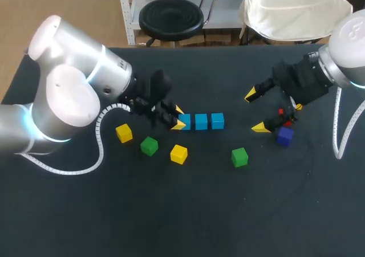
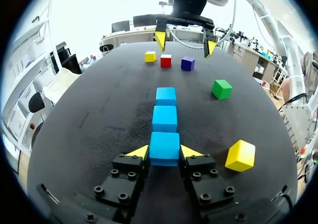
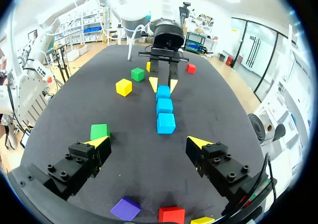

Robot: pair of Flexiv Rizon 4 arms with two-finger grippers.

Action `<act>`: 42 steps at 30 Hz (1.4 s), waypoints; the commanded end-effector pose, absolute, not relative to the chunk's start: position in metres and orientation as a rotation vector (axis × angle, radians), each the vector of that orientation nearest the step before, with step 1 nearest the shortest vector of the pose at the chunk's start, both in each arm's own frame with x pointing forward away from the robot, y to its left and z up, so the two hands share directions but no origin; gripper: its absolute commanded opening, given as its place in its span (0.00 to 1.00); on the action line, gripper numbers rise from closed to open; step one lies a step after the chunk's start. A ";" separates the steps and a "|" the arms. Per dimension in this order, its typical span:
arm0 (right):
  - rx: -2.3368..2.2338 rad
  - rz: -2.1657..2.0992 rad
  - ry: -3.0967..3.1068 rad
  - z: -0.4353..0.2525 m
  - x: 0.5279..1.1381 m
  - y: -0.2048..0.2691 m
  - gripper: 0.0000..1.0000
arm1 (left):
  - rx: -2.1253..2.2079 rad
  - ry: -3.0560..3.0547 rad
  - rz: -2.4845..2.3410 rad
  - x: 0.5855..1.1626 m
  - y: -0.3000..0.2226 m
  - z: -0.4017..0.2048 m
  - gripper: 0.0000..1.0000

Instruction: Place the blue cubes, place green cubes on the blue cubes, place the yellow cubes on the green cubes, then place the red cubes on the yellow cubes, and place purple cube on the red cubes.

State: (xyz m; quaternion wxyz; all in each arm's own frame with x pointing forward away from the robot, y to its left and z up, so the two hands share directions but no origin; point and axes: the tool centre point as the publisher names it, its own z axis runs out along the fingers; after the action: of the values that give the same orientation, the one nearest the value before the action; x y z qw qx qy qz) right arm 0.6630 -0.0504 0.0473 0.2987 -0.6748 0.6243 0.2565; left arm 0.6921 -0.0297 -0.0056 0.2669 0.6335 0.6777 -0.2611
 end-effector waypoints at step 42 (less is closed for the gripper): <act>-1.791 0.682 1.656 0.047 0.663 -0.051 1.00 | 1.669 1.877 -0.721 0.694 -0.029 -0.010 1.00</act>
State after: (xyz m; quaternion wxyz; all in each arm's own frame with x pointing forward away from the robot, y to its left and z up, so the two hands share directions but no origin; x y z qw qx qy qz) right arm 0.6630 -0.0504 0.0473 0.2987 -0.6747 0.6243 0.2565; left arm 0.6937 -0.0288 -0.0088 0.2606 0.6169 0.6934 -0.2660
